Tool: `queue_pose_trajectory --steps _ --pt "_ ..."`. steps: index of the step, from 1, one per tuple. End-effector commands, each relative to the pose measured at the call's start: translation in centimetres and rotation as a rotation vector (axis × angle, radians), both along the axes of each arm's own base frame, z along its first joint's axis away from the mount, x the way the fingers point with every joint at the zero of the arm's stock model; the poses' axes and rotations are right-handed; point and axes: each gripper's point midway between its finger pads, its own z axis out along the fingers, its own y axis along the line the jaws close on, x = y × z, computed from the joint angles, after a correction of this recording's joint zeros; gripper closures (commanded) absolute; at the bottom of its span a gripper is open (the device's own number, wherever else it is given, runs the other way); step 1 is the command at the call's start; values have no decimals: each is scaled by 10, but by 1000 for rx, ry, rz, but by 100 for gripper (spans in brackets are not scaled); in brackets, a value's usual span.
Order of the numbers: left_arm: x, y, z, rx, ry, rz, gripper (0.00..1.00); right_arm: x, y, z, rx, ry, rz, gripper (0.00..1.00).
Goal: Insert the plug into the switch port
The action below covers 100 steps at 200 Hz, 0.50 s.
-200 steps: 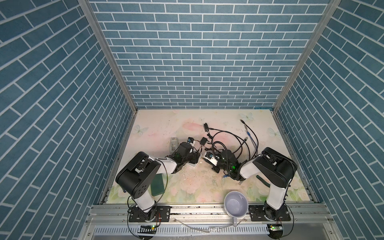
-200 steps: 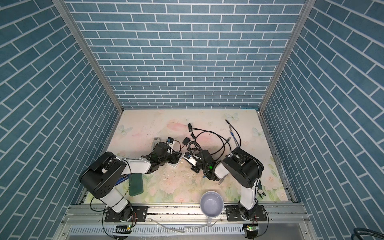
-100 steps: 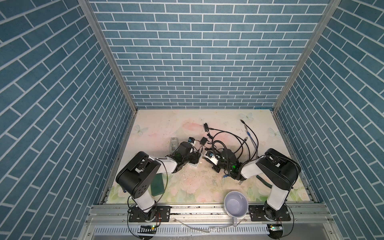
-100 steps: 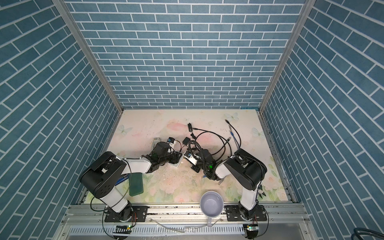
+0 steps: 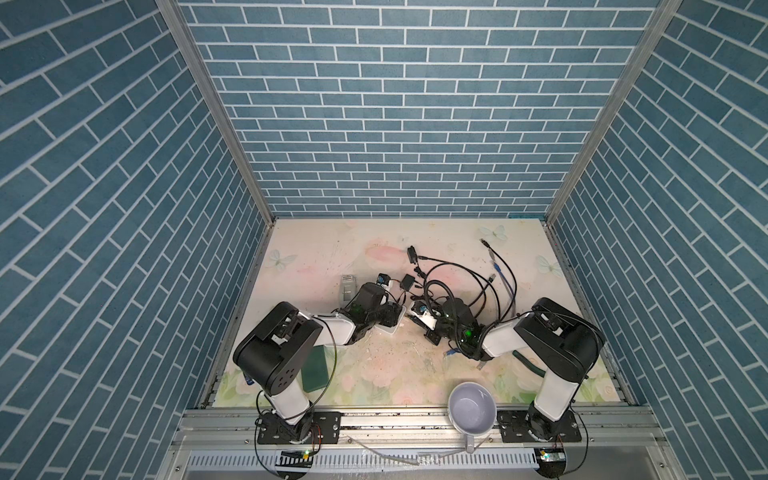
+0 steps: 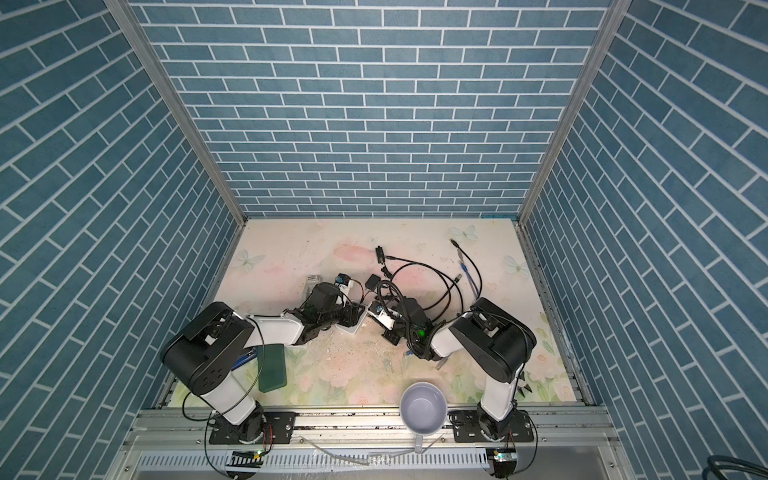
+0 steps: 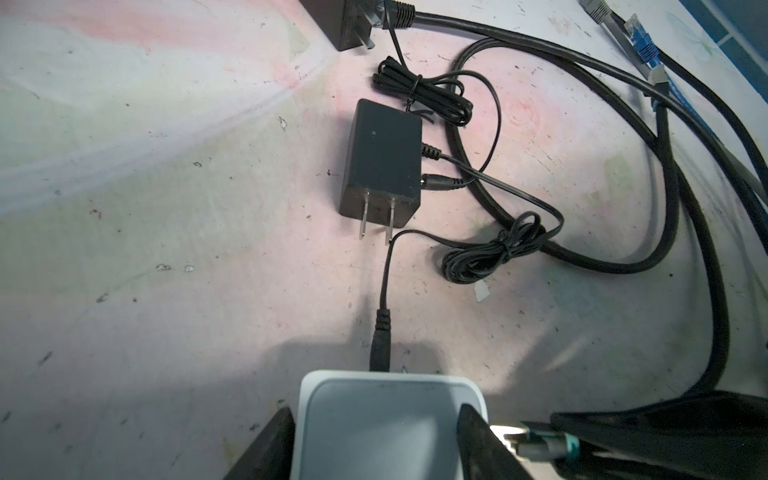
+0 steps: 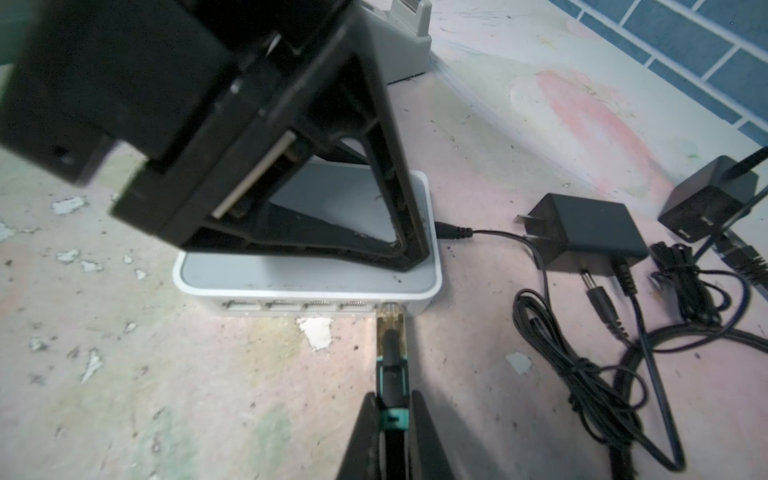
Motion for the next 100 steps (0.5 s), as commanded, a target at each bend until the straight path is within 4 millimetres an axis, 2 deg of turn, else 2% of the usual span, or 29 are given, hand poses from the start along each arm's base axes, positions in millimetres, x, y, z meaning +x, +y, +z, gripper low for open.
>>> queue_pose_trajectory --steps 1,34,72,100 --pt "-34 -10 -28 14 147 -109 38 -1 25 55 222 -131 55 100" --pt "-35 -10 -26 9 148 -112 38 -13 26 47 237 -132 113 100" --pt "-37 -12 -20 -11 147 -125 38 -18 25 38 215 -138 137 100" --pt "-39 -20 -16 -47 155 -156 38 -22 26 37 220 -144 163 100"
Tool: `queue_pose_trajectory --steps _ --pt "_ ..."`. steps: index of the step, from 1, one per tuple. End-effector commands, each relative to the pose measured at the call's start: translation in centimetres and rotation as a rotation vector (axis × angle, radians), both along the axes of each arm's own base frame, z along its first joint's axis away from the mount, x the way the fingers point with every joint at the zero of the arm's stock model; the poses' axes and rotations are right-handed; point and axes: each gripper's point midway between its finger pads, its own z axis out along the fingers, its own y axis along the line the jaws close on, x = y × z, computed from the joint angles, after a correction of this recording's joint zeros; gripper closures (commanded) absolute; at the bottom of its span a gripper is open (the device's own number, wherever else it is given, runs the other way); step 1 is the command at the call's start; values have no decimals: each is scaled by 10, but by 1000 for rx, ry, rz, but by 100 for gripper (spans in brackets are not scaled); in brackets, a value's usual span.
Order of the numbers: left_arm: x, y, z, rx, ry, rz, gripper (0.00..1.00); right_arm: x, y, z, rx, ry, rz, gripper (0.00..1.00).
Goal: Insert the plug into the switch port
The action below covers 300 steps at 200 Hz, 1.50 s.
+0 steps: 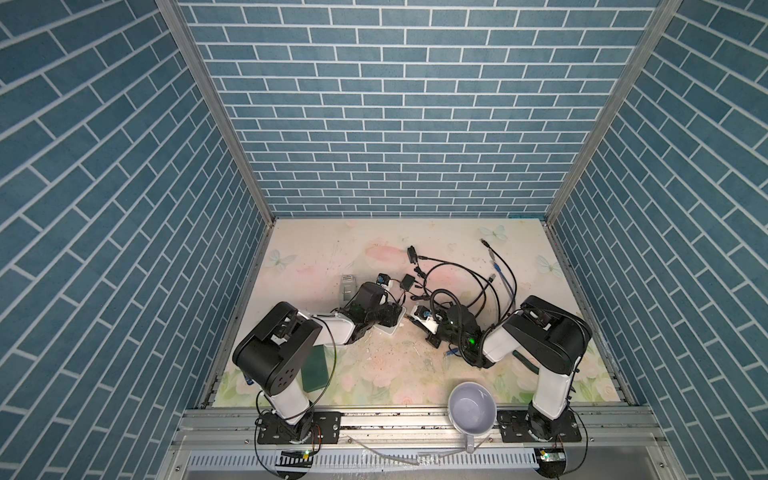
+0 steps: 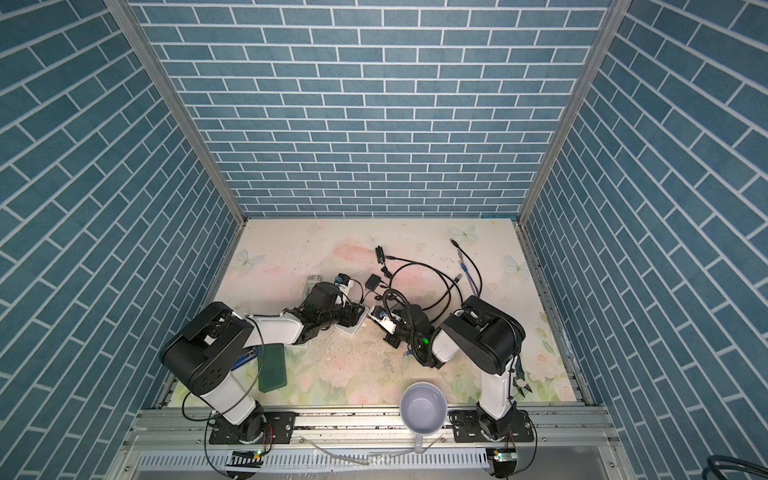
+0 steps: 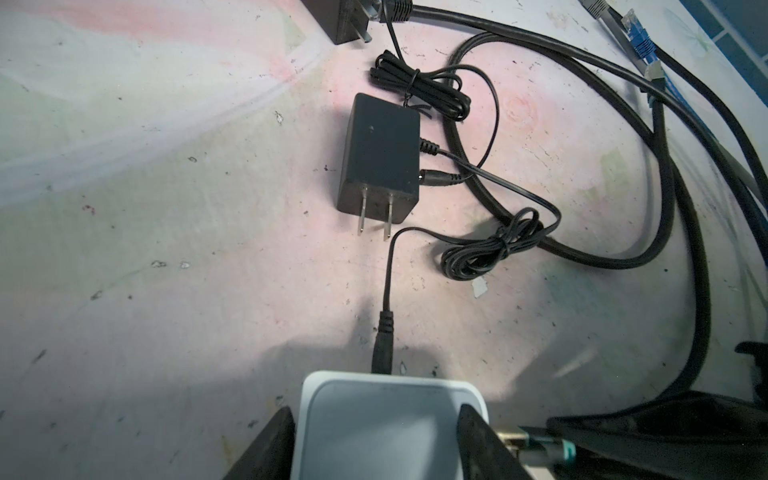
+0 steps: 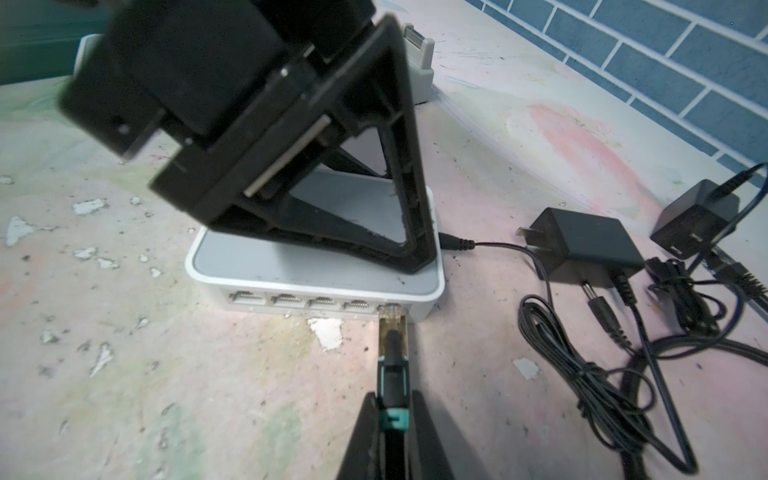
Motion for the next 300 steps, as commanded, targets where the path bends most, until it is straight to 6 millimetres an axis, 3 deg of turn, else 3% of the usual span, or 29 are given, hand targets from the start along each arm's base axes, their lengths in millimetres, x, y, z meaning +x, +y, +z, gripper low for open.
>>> queue_pose_trajectory --steps 1,58,87,134,246,300 --pt "-36 -20 -15 -39 139 -144 38 -15 26 40 151 -98 133 100" --pt "-39 -25 -21 -61 171 -152 39 -9 23 59 231 -164 82 100" --pt "-36 -19 -21 -53 169 -127 39 -2 11 61 204 -194 15 100" --pt "-31 -6 -22 -66 171 -73 40 -5 -2 45 137 -176 -16 100" --pt "-27 -1 -26 -31 174 -48 40 -10 -25 6 -28 -142 -49 100" --pt "-26 -1 -26 -27 169 -47 40 -15 -25 0 -63 -126 -25 100"
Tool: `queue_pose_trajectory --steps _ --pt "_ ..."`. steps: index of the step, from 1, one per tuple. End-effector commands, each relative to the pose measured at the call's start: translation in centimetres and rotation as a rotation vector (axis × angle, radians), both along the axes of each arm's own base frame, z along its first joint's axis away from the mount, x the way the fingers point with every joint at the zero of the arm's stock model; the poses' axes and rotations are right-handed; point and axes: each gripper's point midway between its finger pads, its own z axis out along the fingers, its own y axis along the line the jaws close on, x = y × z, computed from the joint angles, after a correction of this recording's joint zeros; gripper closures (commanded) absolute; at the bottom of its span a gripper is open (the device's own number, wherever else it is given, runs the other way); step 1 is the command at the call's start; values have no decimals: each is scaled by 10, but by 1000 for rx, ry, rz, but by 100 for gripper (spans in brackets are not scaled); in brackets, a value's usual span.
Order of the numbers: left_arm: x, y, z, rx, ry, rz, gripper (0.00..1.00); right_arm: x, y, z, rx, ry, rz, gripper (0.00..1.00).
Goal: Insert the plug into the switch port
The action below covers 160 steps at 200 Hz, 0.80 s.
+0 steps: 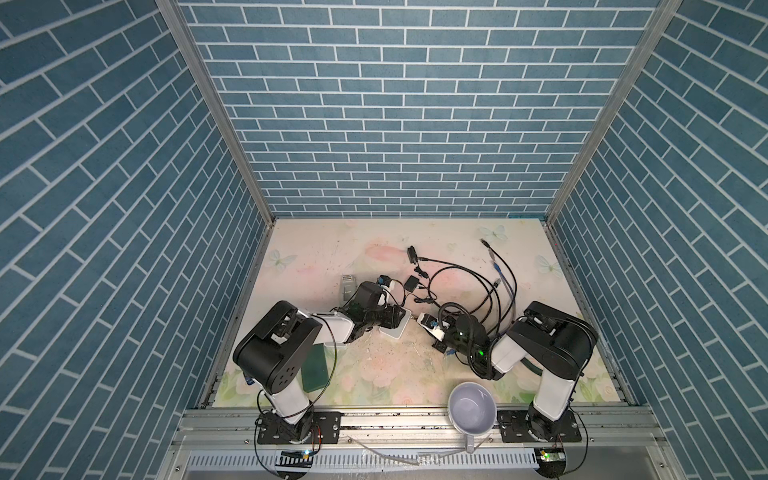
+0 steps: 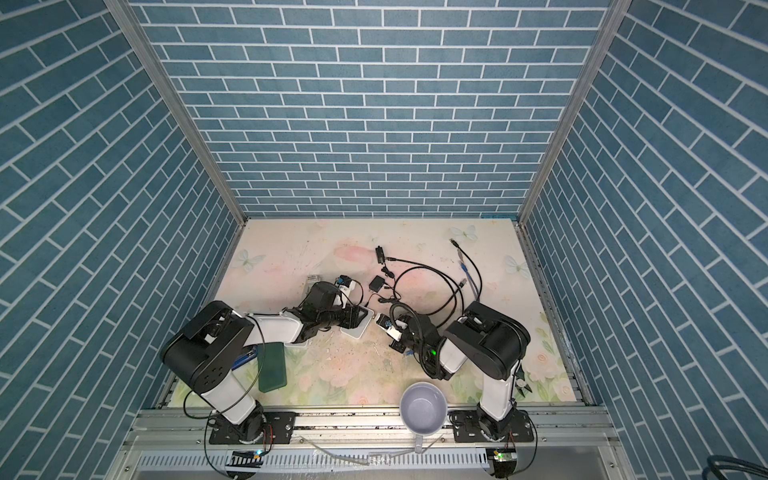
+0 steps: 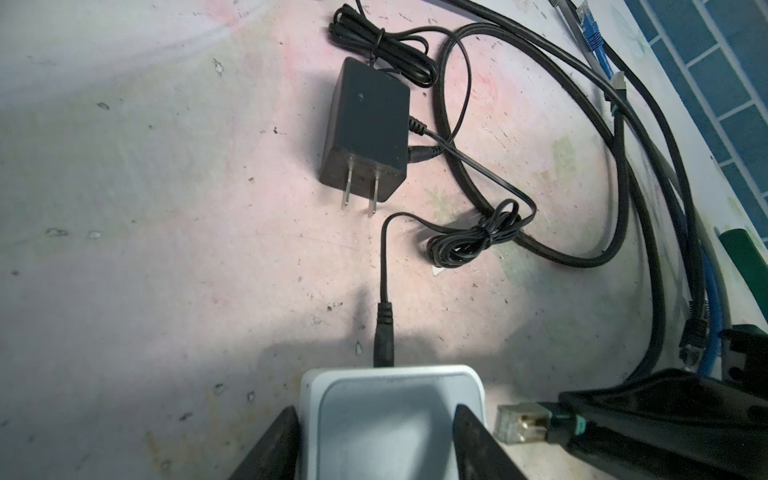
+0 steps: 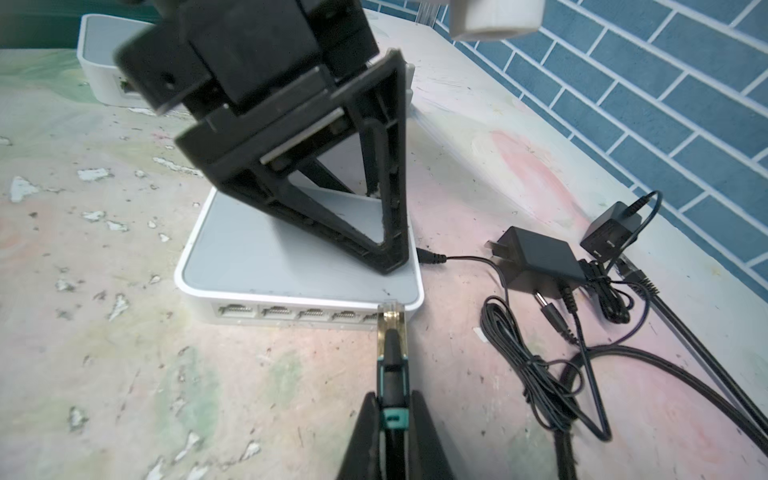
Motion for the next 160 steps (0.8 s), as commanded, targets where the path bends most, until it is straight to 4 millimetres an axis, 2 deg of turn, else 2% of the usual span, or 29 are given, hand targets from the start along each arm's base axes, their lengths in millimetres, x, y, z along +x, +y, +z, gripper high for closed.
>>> queue_pose_trajectory --steps 1,78,160 --pt "-15 8 -24 58 80 -7 40 -5 -1 -7 -32 11 17 100" --pt "-15 7 -22 56 75 -19 40 -3 -4 -18 -32 38 -12 100" --pt "-16 6 -24 49 79 -20 40 6 7 0 76 7 -31 100"
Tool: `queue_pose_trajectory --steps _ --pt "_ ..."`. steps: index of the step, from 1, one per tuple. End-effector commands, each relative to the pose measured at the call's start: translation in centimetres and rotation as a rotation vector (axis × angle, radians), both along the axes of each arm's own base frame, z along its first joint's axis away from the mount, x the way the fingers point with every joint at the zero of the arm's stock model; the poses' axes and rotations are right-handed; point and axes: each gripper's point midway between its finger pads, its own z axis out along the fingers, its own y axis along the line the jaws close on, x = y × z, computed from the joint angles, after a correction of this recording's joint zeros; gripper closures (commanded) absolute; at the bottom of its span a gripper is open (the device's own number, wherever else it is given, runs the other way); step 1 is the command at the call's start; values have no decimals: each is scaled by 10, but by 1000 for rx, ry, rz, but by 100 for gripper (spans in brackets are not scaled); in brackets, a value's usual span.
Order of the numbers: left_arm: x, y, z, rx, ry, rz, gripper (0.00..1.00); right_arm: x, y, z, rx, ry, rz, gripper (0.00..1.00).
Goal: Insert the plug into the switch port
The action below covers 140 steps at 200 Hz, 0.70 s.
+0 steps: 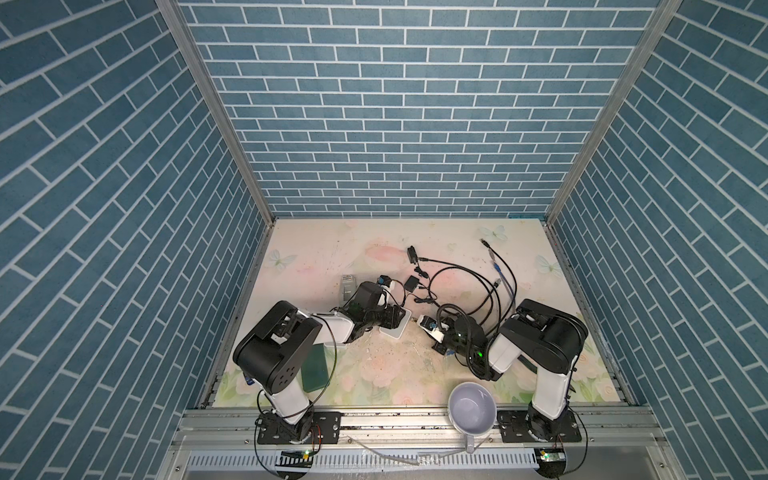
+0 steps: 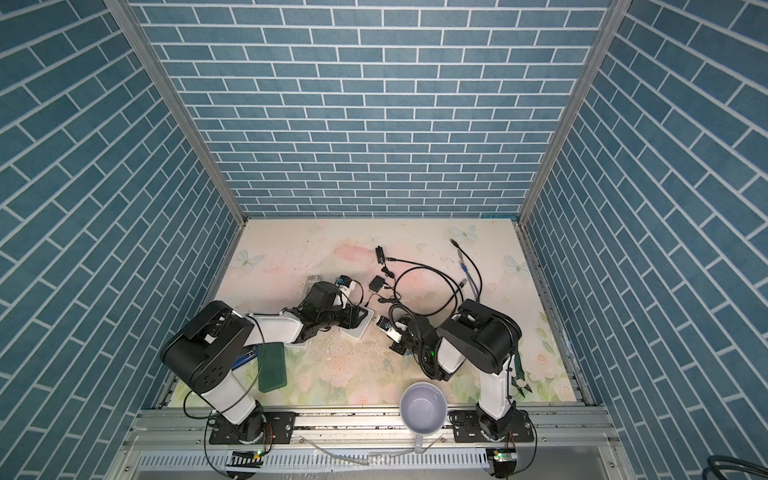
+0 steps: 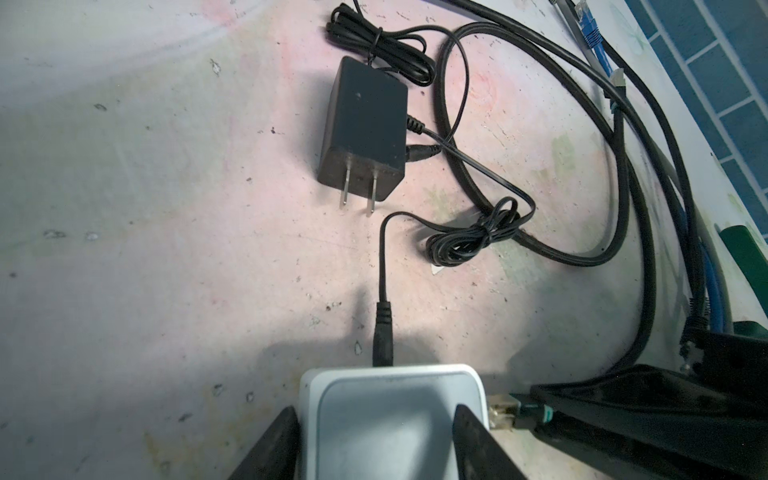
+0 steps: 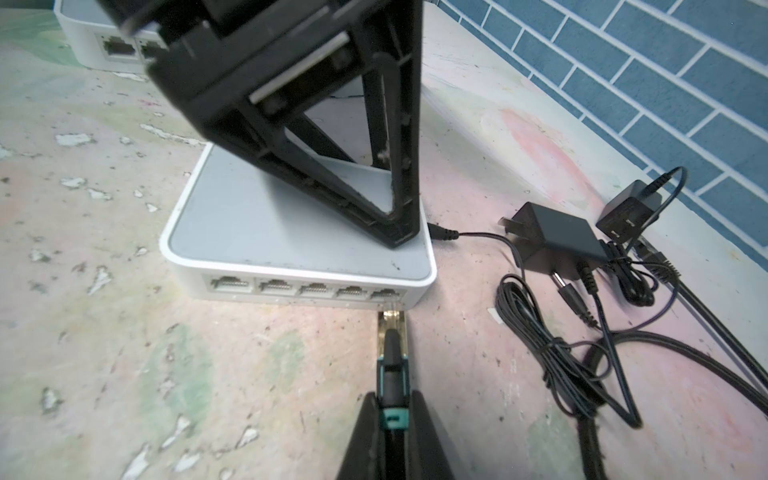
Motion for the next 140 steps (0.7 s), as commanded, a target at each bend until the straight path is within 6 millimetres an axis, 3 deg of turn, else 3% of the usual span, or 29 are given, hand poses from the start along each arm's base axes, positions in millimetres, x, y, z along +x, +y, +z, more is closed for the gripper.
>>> queue_pose_trajectory --steps 1,140 --pt "-16 7 -24 47 82 -14 40 5 7 12 76 -3 -18 100" --pt "-16 5 -26 35 88 -20 41 -4 24 15 99 34 62 100"
